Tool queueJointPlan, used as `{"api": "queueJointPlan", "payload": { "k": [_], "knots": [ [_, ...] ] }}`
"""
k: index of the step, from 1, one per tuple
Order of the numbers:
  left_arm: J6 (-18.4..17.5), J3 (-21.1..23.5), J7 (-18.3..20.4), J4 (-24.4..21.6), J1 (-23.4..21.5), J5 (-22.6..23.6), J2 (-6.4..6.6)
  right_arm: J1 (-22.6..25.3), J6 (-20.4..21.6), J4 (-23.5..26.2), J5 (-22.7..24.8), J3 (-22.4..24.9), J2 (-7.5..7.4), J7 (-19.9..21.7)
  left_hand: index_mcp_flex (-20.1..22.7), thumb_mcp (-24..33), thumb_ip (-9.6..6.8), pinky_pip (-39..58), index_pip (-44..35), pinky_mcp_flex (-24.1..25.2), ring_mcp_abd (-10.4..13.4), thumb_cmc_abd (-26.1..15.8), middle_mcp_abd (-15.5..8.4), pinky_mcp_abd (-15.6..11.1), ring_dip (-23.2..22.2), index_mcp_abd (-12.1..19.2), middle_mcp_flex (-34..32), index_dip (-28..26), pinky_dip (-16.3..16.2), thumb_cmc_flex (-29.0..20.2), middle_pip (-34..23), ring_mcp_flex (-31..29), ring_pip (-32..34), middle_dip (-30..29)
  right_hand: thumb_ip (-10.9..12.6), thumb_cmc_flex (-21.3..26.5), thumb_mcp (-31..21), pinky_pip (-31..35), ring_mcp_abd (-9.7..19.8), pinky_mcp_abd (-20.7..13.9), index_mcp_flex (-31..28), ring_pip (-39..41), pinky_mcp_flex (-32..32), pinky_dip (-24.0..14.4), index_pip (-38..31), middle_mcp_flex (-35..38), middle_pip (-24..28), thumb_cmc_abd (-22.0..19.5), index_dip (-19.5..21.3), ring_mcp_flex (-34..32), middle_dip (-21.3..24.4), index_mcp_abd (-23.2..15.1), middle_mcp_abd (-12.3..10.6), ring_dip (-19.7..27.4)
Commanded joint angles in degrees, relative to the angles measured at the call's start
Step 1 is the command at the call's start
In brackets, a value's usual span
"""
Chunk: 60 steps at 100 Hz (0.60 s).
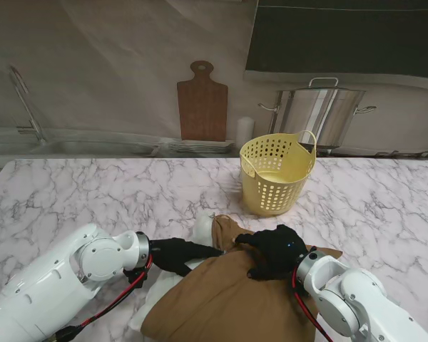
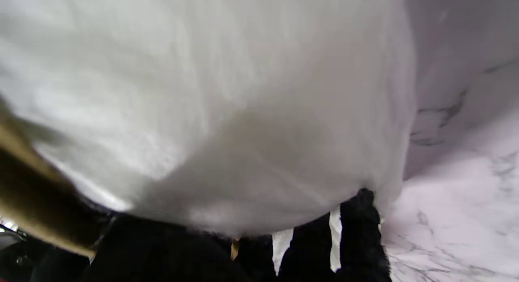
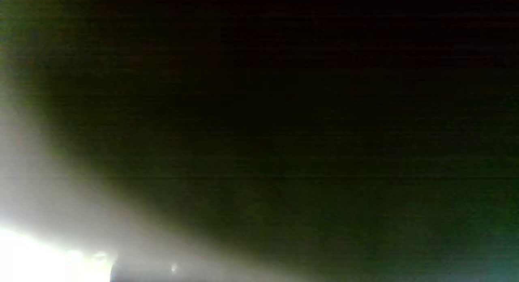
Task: Remove the pillowcase from the pillow and put it in the laundry basket
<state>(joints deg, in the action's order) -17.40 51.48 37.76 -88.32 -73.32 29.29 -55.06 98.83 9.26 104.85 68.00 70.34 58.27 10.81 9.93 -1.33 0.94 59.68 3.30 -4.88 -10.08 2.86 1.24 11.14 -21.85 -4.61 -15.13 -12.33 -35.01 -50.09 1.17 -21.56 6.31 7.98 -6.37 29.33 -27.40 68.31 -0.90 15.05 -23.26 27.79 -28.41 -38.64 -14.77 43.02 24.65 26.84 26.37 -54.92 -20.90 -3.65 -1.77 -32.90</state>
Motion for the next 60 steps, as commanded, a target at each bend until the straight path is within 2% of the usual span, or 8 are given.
{"api": "queueJointPlan", "payload": {
  "k": [1,6,8,14,23,34,47,60],
  "knots": [
    [0.66,-0.94,3.73,1.90,-1.26,1.10,1.58,0.91,-1.12,-1.96,-3.03,0.14,0.19,1.45,1.42,-0.43,-0.11,-26.09,-2.98,-0.35,-2.34,5.80,4.32,1.94,-0.17,-0.53,-0.09,-0.80,0.54,-0.10,-2.04,-2.06,2.77,0.20,-0.36,12.74,-11.50,6.19,4.94,-2.68,-9.51,14.37,-4.47,-0.24,-9.06,15.41,9.75,4.06,0.11,-11.56,-8.98,-4.70,-1.58,-5.98],
    [0.88,-1.02,4.64,1.96,-1.04,1.10,1.78,1.03,-1.66,-2.54,-3.97,0.18,0.35,0.40,1.46,-0.44,-0.13,-26.27,-3.01,-0.28,-2.42,6.07,4.30,1.95,-0.11,-0.47,0.00,-0.82,0.54,0.18,-1.99,-1.91,2.68,0.17,-2.48,14.45,-17.10,10.32,5.69,-2.91,-15.09,22.11,-7.90,0.57,-30.05,23.03,14.83,4.22,-10.08,-16.70,-12.30,-8.53,-1.94,-6.73],
    [1.05,-1.10,4.94,2.00,-0.95,1.05,1.84,1.24,-1.68,-2.50,-4.12,0.42,0.37,0.24,1.42,-0.39,-0.15,-26.36,-2.99,-0.21,-2.36,6.10,4.29,1.98,-0.08,-0.47,0.05,-0.82,0.55,0.22,-1.96,-1.86,2.65,0.15,-2.79,15.47,-17.96,11.13,5.91,-2.89,-18.51,24.28,-8.76,0.66,-35.27,24.62,16.44,3.49,-10.36,-18.21,-13.11,-10.33,-1.57,-7.17],
    [1.53,-1.51,5.70,2.17,-0.56,0.92,2.00,2.14,-1.46,-2.08,-3.71,1.48,0.38,0.12,1.40,-0.33,-0.17,-26.54,-2.99,-0.24,-2.29,6.25,4.33,1.85,-0.03,-0.44,0.14,-0.84,0.54,0.41,-1.92,-1.75,2.59,0.12,-3.07,16.09,-19.17,11.54,6.46,-2.52,-23.25,28.18,-8.83,0.89,-39.13,24.87,18.78,2.52,-8.80,-18.57,-15.79,-12.22,-0.88,-8.32],
    [2.28,-2.44,6.60,2.40,0.16,0.80,2.20,4.05,-0.82,-0.93,-1.89,3.96,0.32,0.55,1.33,-0.22,-0.20,-26.80,-2.98,-0.21,-2.25,6.27,4.25,1.71,0.04,-0.43,0.30,-0.86,0.51,0.57,-1.84,-1.56,2.51,0.08,-3.27,16.35,-20.52,11.30,6.87,-2.22,-24.90,32.10,-8.26,1.43,-40.13,24.67,19.43,2.04,-4.33,-17.74,-19.72,-13.86,-0.66,-8.42],
    [3.10,-3.96,7.86,2.56,1.31,0.84,2.53,6.43,-0.45,0.42,1.44,7.10,0.28,0.83,1.29,-0.23,-0.19,-27.27,-2.97,-0.11,-2.20,6.43,4.10,1.49,0.15,-0.35,0.63,-0.89,0.47,0.81,-1.73,-1.19,2.35,0.03,-3.58,16.30,-21.61,10.88,7.02,-1.99,-25.17,34.12,-7.81,1.73,-40.06,24.49,19.85,1.71,-0.46,-17.14,-21.75,-14.83,-0.81,-8.32],
    [3.67,-4.77,9.22,2.61,2.07,0.77,2.86,8.76,-1.17,1.12,5.81,10.34,0.32,-0.11,1.27,-0.23,-0.20,-27.63,-2.98,-0.21,-2.10,6.53,4.08,1.23,0.22,-0.32,0.71,-0.94,0.34,1.06,-1.72,-1.11,2.31,0.02,-3.77,16.36,-22.18,10.68,7.19,-1.90,-25.67,36.01,-7.74,1.84,-40.09,24.38,20.65,1.38,1.81,-17.00,-23.29,-15.32,-0.56,-8.87],
    [4.21,-4.85,10.42,2.51,2.33,1.08,3.12,9.91,-3.05,1.06,7.49,12.34,0.43,0.22,1.13,-0.23,-0.20,-27.99,-2.93,-0.22,-2.00,6.61,4.14,1.00,0.30,-0.37,0.99,-0.95,0.21,1.22,-1.62,-0.93,2.22,-0.02,-4.03,16.45,-23.01,10.47,7.14,-1.76,-26.24,37.63,-7.70,1.95,-39.36,24.40,21.00,1.40,4.09,-16.96,-24.69,-15.09,0.00,-9.33]
  ]
}}
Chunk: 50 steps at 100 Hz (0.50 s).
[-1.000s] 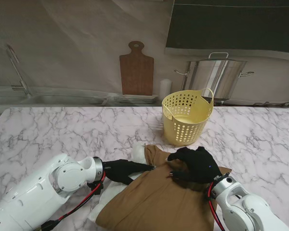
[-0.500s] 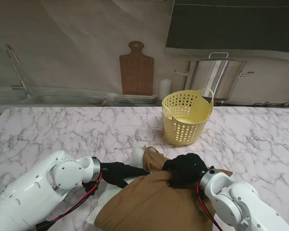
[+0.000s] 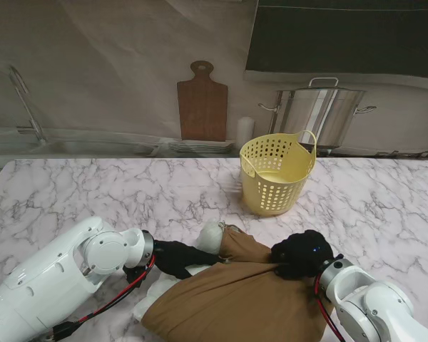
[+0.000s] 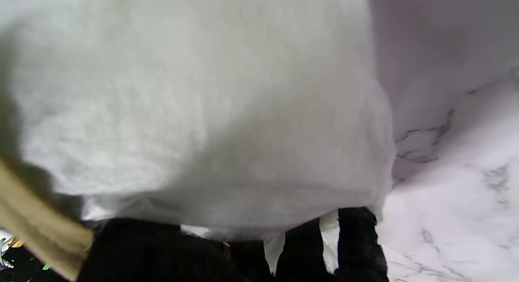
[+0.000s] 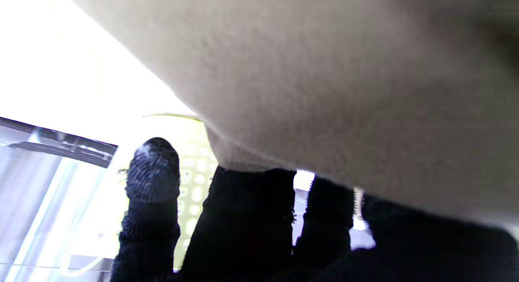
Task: Remove the pillowcase from the pillow and put it in the laundry basket
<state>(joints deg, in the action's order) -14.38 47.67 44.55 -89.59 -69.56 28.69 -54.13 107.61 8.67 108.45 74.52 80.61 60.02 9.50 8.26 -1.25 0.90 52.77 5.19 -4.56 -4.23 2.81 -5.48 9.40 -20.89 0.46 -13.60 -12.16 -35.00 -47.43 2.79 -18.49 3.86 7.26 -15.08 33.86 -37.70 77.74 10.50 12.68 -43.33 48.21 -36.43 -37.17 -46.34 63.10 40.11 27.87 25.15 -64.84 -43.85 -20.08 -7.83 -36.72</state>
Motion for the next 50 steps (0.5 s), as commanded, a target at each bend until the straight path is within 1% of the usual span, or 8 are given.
{"api": "queueJointPlan", "payload": {
  "k": [1,9,20,28,35,44,50],
  "knots": [
    [1.25,-1.04,3.72,3.77,-1.42,1.66,2.21,1.19,-2.59,-2.55,1.15,2.20,-1.32,1.59,2.76,-0.29,-0.17,-21.12,-4.81,-0.51,-7.88,6.69,10.87,2.75,-0.66,-5.45,-0.51,-1.13,0.19,-1.48,-3.24,-3.98,4.66,0.70,4.67,11.91,-12.73,1.04,-4.25,0.62,-6.20,17.26,0.31,0.49,-7.78,4.32,5.55,0.37,5.36,-7.04,-1.77,1.29,6.05,-5.53],
    [1.34,-1.01,4.14,3.88,-1.36,1.65,2.31,1.59,-3.67,-2.62,2.48,3.01,-1.32,2.52,2.77,-0.29,-0.17,-21.33,-4.82,-0.53,-7.88,6.72,10.86,2.79,-0.63,-5.40,-0.50,-1.15,0.08,-1.41,-3.25,-3.93,4.64,0.70,4.57,11.91,-12.92,1.04,-4.43,0.61,-6.37,17.56,0.31,0.50,-7.63,4.35,5.56,0.34,5.82,-7.05,-2.04,1.35,6.14,-5.61],
    [1.34,-0.73,4.59,3.95,-1.48,1.71,2.41,2.06,-5.31,-3.19,4.10,3.77,-1.27,2.32,2.70,-0.26,-0.18,-21.64,-4.82,-0.56,-7.93,6.65,10.81,2.65,-0.60,-5.33,-0.41,-1.16,-0.06,-1.25,-3.21,-3.86,4.61,0.68,4.40,11.85,-12.92,0.90,-4.42,0.60,-6.36,17.60,0.30,0.57,-7.44,4.32,5.48,0.30,6.05,-7.03,-2.14,1.30,5.95,-5.59],
    [0.99,0.13,4.35,3.83,-2.12,1.90,2.34,2.30,-6.11,-3.71,2.31,3.70,-1.06,0.42,2.84,-0.26,-0.18,-21.82,-4.87,-0.55,-7.92,6.76,10.74,2.74,-0.60,-5.32,-0.53,-1.20,-0.15,-1.22,-3.27,-3.83,4.61,0.71,4.26,11.84,-12.93,0.45,-4.60,0.76,-6.18,17.10,0.40,0.77,-7.13,3.95,5.18,0.11,6.19,-6.57,-2.23,1.47,5.99,-5.38],
    [0.20,1.23,3.70,3.49,-2.96,2.23,2.18,2.14,-5.70,-4.38,-0.40,3.11,-0.82,-3.27,2.98,-0.28,-0.17,-21.92,-4.91,-0.63,-7.92,6.80,10.76,2.79,-0.61,-5.30,-0.66,-1.24,-0.24,-1.14,-3.34,-3.89,4.66,0.75,4.09,11.82,-12.66,0.24,-4.53,1.03,-6.02,16.53,0.36,0.87,-6.83,4.03,4.87,0.01,6.08,-6.62,-2.17,1.34,5.63,-5.13],
    [-1.66,3.42,0.74,2.90,-4.75,3.85,1.58,1.37,-4.12,-4.80,-3.70,1.72,-0.57,-6.12,2.95,-0.21,-0.19,-21.87,-4.87,-0.98,-7.92,6.87,10.95,2.94,-0.72,-5.23,-1.26,-1.24,-0.42,-1.20,-3.65,-4.32,4.90,0.92,3.94,11.82,-12.19,0.19,-4.53,1.47,-5.80,15.79,0.28,0.88,-6.47,3.94,4.40,-0.24,5.41,-6.66,-2.03,1.22,5.38,-4.83],
    [-2.57,4.98,-1.35,2.36,-6.00,4.57,1.11,0.50,-2.58,-4.92,-5.07,0.60,-0.52,-6.92,2.93,-0.13,-0.21,-21.65,-4.84,-1.34,-7.88,6.78,11.06,2.97,-0.84,-5.20,-1.80,-1.23,-0.58,-1.33,-3.89,-4.75,5.15,1.08,3.88,11.76,-12.03,0.21,-4.50,1.49,-5.73,15.59,0.24,0.86,-6.47,3.93,4.29,-0.32,5.29,-6.65,-1.99,1.09,5.20,-4.75]
  ]
}}
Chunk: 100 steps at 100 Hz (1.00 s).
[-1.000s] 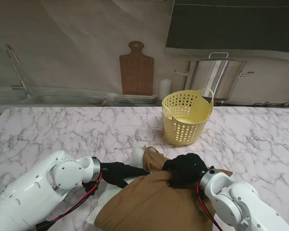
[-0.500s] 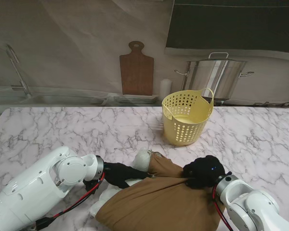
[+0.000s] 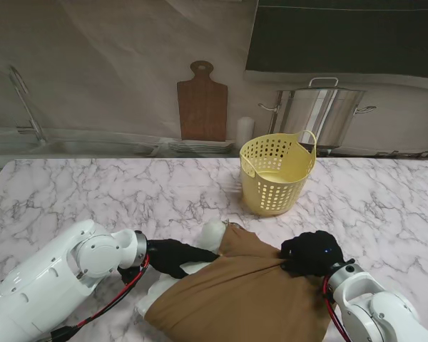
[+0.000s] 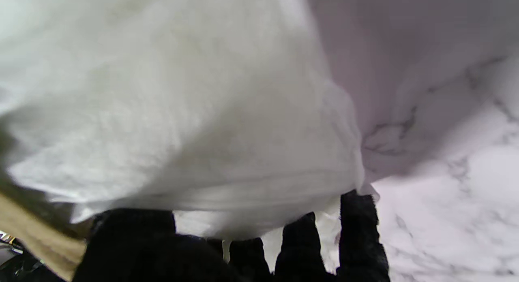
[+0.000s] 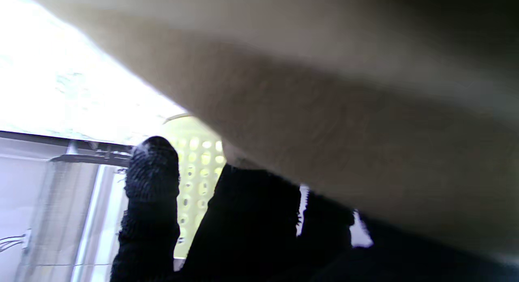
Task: Remove the pillowcase from the pillow and put it in the laundry basket
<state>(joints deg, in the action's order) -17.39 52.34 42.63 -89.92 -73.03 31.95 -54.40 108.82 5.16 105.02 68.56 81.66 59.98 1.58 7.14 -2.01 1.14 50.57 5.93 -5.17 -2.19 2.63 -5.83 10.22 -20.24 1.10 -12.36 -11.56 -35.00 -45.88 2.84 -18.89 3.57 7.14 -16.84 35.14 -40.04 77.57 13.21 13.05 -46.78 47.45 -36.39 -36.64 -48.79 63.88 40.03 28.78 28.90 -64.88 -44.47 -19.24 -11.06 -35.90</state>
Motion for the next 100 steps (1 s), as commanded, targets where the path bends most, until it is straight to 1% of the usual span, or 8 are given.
{"api": "queueJointPlan", "payload": {
  "k": [1,8,20,29,42,55,75,100],
  "knots": [
    [0.30,0.59,0.14,2.59,-2.77,1.47,1.29,-0.86,1.15,-1.50,0.65,-0.67,-0.48,0.85,4.03,0.66,-0.44,-19.38,-5.58,-0.80,-9.93,6.90,11.43,2.11,-1.51,-5.86,-3.12,-1.82,-0.61,-2.91,-3.97,-4.41,5.48,1.23,5.64,10.49,-9.66,0.38,-7.20,1.09,-2.24,16.29,0.18,0.33,-4.01,3.15,4.34,-1.26,1.50,-6.62,-1.35,0.19,8.38,-5.55],
    [-0.53,2.40,-2.58,1.78,-4.17,2.57,0.65,-2.16,2.72,-1.79,-0.85,-2.25,-0.41,-0.27,3.91,0.71,-0.41,-19.03,-5.52,-0.92,-9.89,6.35,11.46,2.32,-1.66,-5.98,-3.62,-1.78,-0.83,-2.95,-4.17,-4.76,5.72,1.42,5.57,10.52,-9.39,0.36,-7.09,1.04,-2.09,15.76,0.16,0.33,-4.12,3.07,4.16,-1.61,1.35,-6.57,-1.28,-0.22,8.21,-5.35],
    [-0.66,4.71,-6.24,0.38,-5.78,3.40,-0.29,-4.01,4.65,-1.84,-2.10,-4.33,-0.37,-1.21,3.08,0.66,-0.11,-17.92,-5.33,-1.30,-10.12,2.00,11.77,2.29,-2.02,-6.42,-4.43,-1.66,-1.28,-2.51,-4.48,-5.46,6.20,1.81,5.48,10.52,-8.99,0.19,-6.99,1.00,-1.82,15.16,0.31,0.38,-4.26,2.84,3.91,-1.96,1.24,-6.46,-1.18,-0.62,7.84,-5.18],
    [0.48,5.56,-8.20,-0.32,-6.33,2.50,-0.92,-5.08,5.80,-1.89,-2.85,-5.39,-0.37,-1.41,1.63,0.19,0.36,-16.57,-5.06,-1.30,-10.67,-3.07,12.88,2.42,-2.54,-7.47,-5.13,-1.39,-1.64,-2.48,-4.59,-6.05,6.65,2.27,5.48,10.56,-8.83,0.00,-7.03,1.02,-1.67,14.90,0.47,0.44,-4.33,2.69,3.79,-2.20,1.20,-6.35,-1.13,-0.70,7.79,-5.12],
    [2.57,6.20,-11.16,-1.20,-6.59,2.40,-1.80,-6.08,7.16,-2.14,-3.77,-6.38,-0.36,-1.69,0.68,-0.23,0.56,-15.00,-4.20,-1.25,-11.22,-7.32,13.94,2.56,-3.13,-9.77,-5.61,0.79,-1.64,-2.78,-4.45,-6.54,7.06,2.72,5.44,10.58,-8.50,-0.24,-6.97,1.03,-1.41,14.37,0.64,0.52,-4.49,2.50,3.64,-2.50,1.19,-6.11,-1.03,-1.15,7.58,-5.02],
    [4.35,6.27,-14.06,-1.42,-6.27,1.73,-2.68,-6.29,8.36,-2.16,-4.42,-6.75,-0.32,-2.12,0.49,-0.56,0.79,-14.02,-3.76,-1.15,-11.70,-10.20,13.97,2.93,-3.42,-10.59,-6.35,2.97,-1.50,-2.48,-4.45,-7.01,7.31,2.96,5.43,10.66,-8.33,-0.48,-7.01,0.98,-1.26,13.98,0.80,0.61,-4.56,2.35,3.43,-2.64,1.19,-5.97,-0.87,-1.36,7.45,-4.97],
    [6.11,6.59,-17.58,-1.95,-5.71,0.69,-3.72,-6.30,11.19,-2.12,-5.35,-7.31,-0.22,-3.68,0.50,-0.54,0.81,-13.51,-3.64,-1.14,-11.87,-11.83,14.01,3.21,-3.56,-10.90,-6.94,4.89,-1.33,-2.10,-4.58,-7.19,7.38,3.18,5.28,10.65,-8.04,-0.81,-6.95,0.96,-1.11,13.49,0.94,0.73,-4.69,2.25,3.24,-3.03,1.29,-5.87,-0.70,-1.97,7.22,-4.94],
    [7.48,4.38,-19.20,-0.75,-3.72,-2.28,-4.45,-7.83,15.53,-3.26,-7.44,-9.46,-0.03,-5.82,0.57,-0.41,0.74,-13.04,-3.92,-1.22,-11.65,-11.82,13.40,3.18,-3.74,-10.79,-7.93,5.86,-1.24,-2.69,-4.90,-7.64,7.56,3.50,4.95,10.65,-7.10,-2.07,-6.66,1.14,-0.52,11.14,1.59,1.19,-4.73,1.67,2.23,-3.92,1.68,-5.38,-0.05,-3.24,6.42,-4.50]
  ]
}}
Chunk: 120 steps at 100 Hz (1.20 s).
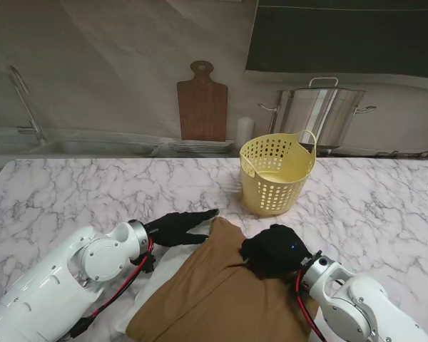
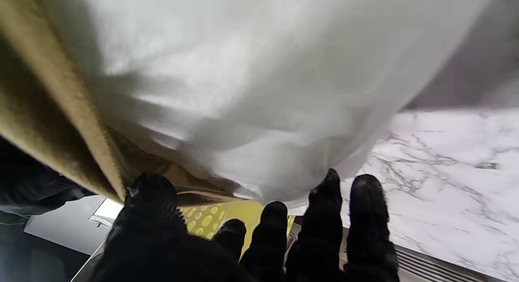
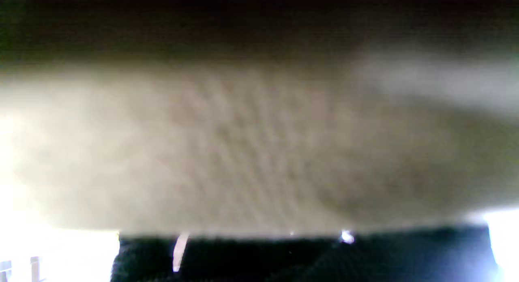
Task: Remove the pillowcase from the pillow and put it in the laundry basket
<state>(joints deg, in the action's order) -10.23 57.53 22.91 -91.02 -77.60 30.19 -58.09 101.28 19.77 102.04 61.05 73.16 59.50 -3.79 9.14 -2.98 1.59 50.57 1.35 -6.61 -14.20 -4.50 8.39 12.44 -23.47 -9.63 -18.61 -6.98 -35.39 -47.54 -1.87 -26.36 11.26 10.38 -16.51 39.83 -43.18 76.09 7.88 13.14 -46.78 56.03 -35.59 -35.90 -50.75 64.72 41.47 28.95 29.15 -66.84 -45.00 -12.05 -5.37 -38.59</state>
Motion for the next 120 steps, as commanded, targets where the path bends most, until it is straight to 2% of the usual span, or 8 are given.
{"api": "queueJointPlan", "payload": {
  "k": [1,36,53,78,86,96,99,120],
  "knots": [
    [0.31,-0.99,0.51,0.43,0.93,-0.64,-0.77,-0.36,1.03,-0.33,-0.01,-1.05,0.46,-0.54,-1.43,0.60,0.28,-12.98,0.64,0.16,0.37,-4.61,-0.91,0.94,-0.53,-0.05,-1.80,1.30,-0.86,-1.19,-0.22,-0.22,-0.10,0.28,4.62,5.96,-3.90,-0.75,-1.36,1.20,-0.47,2.31,0.94,0.50,-2.74,0.81,0.67,-4.11,1.43,-3.39,0.57,-10.49,0.69,-1.77],
    [-2.37,-7.60,3.76,5.51,5.07,-2.86,0.01,-0.11,3.05,-0.81,-0.70,-0.73,0.63,-2.07,-1.38,0.53,-0.30,-11.72,-0.57,-0.27,2.21,4.45,-4.86,0.60,-0.46,1.27,-2.00,-1.58,-0.33,-11.76,-0.64,-1.43,-0.12,0.24,6.19,6.18,-5.21,-8.43,-3.45,3.41,4.24,-21.69,7.52,1.91,2.70,-7.87,-15.56,-6.10,-0.40,6.61,8.57,-8.98,1.91,2.78],
    [-4.45,-7.07,6.69,5.42,4.90,0.16,1.19,1.64,-2.26,0.63,1.03,1.18,0.72,-1.84,-1.52,1.40,-0.96,-12.98,-0.18,0.12,2.59,11.19,-4.82,0.65,0.11,1.65,0.13,-2.58,0.62,-8.44,-0.69,-0.42,-0.76,-0.62,11.92,-16.14,4.56,-10.58,-7.93,3.18,12.17,-29.45,13.59,0.65,20.75,-23.71,-14.28,-6.32,-0.20,18.16,17.62,4.58,6.74,5.60],
    [-5.92,-3.52,7.55,3.86,1.86,4.01,1.80,0.36,-15.13,3.15,3.07,-1.21,0.53,5.51,-1.57,1.68,-1.10,-12.95,0.19,-0.26,2.93,13.08,-4.72,0.43,0.19,1.42,1.04,-2.04,0.60,-7.97,-0.61,-0.53,-0.70,-1.00,10.99,-31.34,11.37,-14.46,-12.56,7.73,30.92,-34.13,18.30,-0.84,45.76,-33.49,-25.57,-7.06,-8.86,21.03,32.70,22.47,16.75,9.54],
    [-5.86,-2.68,7.36,3.40,1.13,5.12,1.79,-1.65,-16.75,2.71,2.49,-3.50,0.17,9.61,-1.56,1.76,-1.11,-12.93,0.30,-0.39,3.04,13.25,-4.56,0.40,0.20,0.99,1.18,-1.71,0.57,-7.92,-0.62,-0.54,-0.70,-1.07,10.93,-26.51,10.66,-13.74,-10.52,7.52,28.12,-29.40,16.28,-2.48,41.38,-28.08,-21.19,-3.61,-5.95,15.46,31.53,19.82,12.83,6.01],
    [-5.67,-1.74,7.28,2.88,0.52,5.87,1.79,-4.08,-16.72,0.36,4.29,-6.20,-0.20,9.86,-1.54,1.77,-1.11,-12.87,0.34,-0.39,3.15,13.52,-4.51,0.36,0.22,0.79,1.12,-1.40,0.52,-7.80,-0.69,-0.61,-0.68,-1.12,14.02,-1.35,17.00,-10.30,-4.92,5.79,9.97,-15.61,10.26,-2.71,25.79,-5.40,-6.04,-2.37,-0.35,0.93,20.56,6.61,2.63,0.48],
    [-5.64,-1.46,7.34,2.75,0.39,6.05,1.81,-4.62,-16.77,-0.63,4.14,-6.85,-0.17,9.11,-1.54,1.73,-1.10,-12.86,0.35,-0.39,3.05,13.59,-4.58,0.33,0.22,0.73,1.12,-1.31,0.51,-7.66,-0.70,-0.57,-0.70,-1.13,11.53,4.73,12.25,-8.52,-3.81,5.18,8.08,-10.05,8.32,-2.09,7.30,1.25,-3.48,0.33,-10.63,-3.30,15.55,1.21,1.46,-0.20],
    [-4.84,-0.15,9.12,1.78,0.20,8.06,2.13,-2.97,-15.66,-1.21,10.78,-3.66,-0.59,6.77,-1.55,1.75,-1.11,-12.98,0.46,-0.24,3.32,13.98,-4.79,0.22,0.29,0.78,1.25,-0.66,0.52,-7.21,-0.65,-0.41,-0.81,-1.21,6.06,5.10,-4.58,-4.59,-1.71,3.83,-1.90,5.75,5.38,-0.27,-4.42,4.83,4.09,-1.32,-2.91,-5.55,3.78,-7.24,2.30,-2.39]
  ]
}}
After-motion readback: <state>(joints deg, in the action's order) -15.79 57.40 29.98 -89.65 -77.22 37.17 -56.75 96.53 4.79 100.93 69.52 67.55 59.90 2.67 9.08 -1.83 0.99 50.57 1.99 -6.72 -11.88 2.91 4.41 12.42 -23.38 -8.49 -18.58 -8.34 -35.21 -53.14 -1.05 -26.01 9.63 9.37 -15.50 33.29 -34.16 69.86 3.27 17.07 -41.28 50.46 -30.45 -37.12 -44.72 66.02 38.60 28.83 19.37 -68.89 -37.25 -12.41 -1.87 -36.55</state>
